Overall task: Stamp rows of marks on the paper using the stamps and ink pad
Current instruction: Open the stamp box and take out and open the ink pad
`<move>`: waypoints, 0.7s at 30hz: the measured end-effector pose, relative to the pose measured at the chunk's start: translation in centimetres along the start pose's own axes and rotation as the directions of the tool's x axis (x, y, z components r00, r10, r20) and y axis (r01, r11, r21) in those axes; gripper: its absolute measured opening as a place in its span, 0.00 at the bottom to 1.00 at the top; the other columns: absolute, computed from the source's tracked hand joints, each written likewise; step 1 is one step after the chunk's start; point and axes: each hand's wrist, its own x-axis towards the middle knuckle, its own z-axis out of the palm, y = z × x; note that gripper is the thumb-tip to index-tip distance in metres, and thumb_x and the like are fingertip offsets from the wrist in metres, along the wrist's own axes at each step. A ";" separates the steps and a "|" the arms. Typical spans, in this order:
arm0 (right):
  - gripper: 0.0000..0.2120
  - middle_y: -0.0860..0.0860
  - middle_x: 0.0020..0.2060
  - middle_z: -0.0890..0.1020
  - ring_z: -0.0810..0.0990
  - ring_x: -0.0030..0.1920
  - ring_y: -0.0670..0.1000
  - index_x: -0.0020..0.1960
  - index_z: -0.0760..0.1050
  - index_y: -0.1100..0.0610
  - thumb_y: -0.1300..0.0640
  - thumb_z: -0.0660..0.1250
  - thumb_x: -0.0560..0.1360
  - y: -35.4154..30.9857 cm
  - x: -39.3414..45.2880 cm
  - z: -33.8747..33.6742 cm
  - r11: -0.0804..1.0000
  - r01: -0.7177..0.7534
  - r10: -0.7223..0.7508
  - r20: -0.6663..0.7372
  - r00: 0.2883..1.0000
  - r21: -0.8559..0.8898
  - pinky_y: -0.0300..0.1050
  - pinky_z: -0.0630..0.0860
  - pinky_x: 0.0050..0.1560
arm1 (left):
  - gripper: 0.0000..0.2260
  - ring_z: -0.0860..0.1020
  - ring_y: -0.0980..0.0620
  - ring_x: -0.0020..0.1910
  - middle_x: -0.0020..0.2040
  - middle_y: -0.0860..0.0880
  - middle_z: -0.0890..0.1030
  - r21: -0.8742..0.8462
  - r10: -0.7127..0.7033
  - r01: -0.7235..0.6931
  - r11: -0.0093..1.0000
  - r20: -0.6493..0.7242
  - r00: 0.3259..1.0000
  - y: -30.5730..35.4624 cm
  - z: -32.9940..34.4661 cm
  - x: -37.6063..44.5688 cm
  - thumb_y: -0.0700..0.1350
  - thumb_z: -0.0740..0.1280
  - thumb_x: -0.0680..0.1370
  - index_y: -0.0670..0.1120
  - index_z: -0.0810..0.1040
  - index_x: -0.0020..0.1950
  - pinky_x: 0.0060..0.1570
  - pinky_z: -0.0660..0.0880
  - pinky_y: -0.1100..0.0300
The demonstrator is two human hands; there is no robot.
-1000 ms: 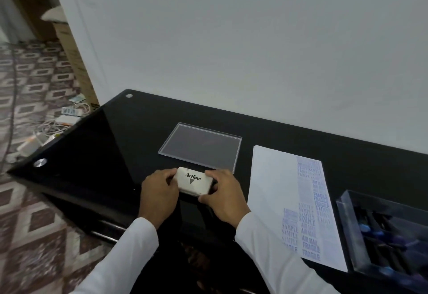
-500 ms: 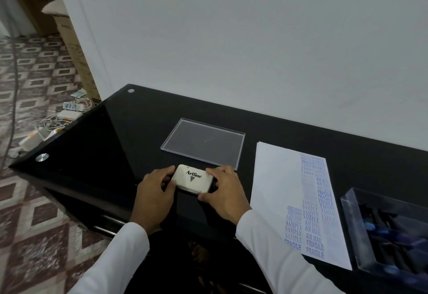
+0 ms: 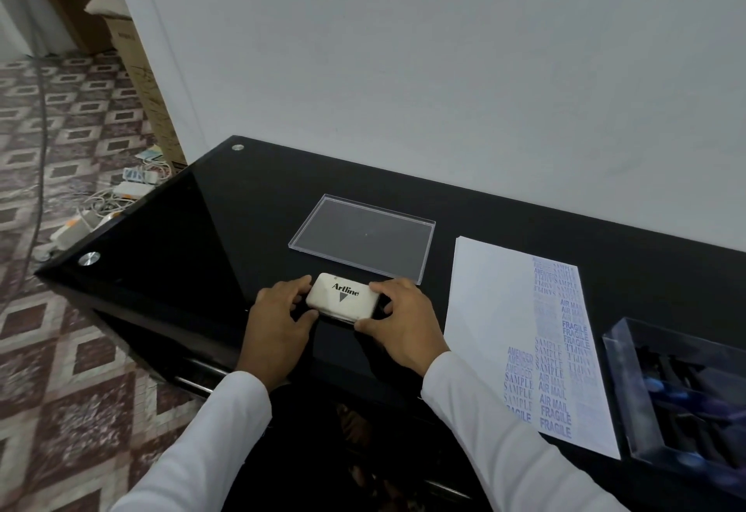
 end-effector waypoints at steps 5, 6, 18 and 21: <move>0.23 0.43 0.53 0.79 0.77 0.45 0.41 0.61 0.78 0.49 0.47 0.78 0.69 -0.2 0.1 -1.2 0.995 -0.054 0.054 0.010 0.999 0.080 0.28 0.69 0.43 | 0.26 0.76 0.53 0.58 0.56 0.56 0.77 0.024 -0.001 0.001 1.000 -0.008 1.000 0.1 0.0 0.0 0.38 0.75 0.74 0.48 0.75 0.71 0.60 0.71 0.62; 0.21 0.42 0.52 0.80 0.78 0.46 0.41 0.59 0.79 0.49 0.46 0.77 0.70 -0.2 0.2 -1.4 0.991 -0.067 0.066 0.016 0.998 0.115 0.29 0.71 0.43 | 0.26 0.76 0.54 0.58 0.55 0.58 0.76 0.032 0.009 -0.009 0.999 -0.006 1.000 0.2 -0.1 -0.1 0.39 0.75 0.74 0.48 0.75 0.72 0.60 0.71 0.61; 0.25 0.51 0.31 0.82 0.81 0.33 0.54 0.37 0.75 0.58 0.37 0.62 0.78 -1.1 2.4 -1.3 0.960 -0.170 0.200 -0.119 0.973 0.222 0.55 0.82 0.42 | 0.29 0.75 0.58 0.56 0.55 0.59 0.78 -0.050 0.003 -0.001 0.999 0.022 1.000 -0.6 -0.3 -0.1 0.37 0.76 0.73 0.48 0.74 0.72 0.53 0.67 0.74; 0.18 0.51 0.29 0.82 0.82 0.31 0.52 0.38 0.78 0.57 0.46 0.64 0.80 -1.0 3.1 -0.7 0.950 -0.187 0.233 -0.169 0.958 0.252 0.56 0.82 0.42 | 0.29 0.76 0.59 0.55 0.54 0.59 0.77 -0.051 0.008 -0.007 0.999 0.028 1.000 -0.6 -0.5 -0.1 0.37 0.77 0.72 0.48 0.74 0.72 0.52 0.68 0.74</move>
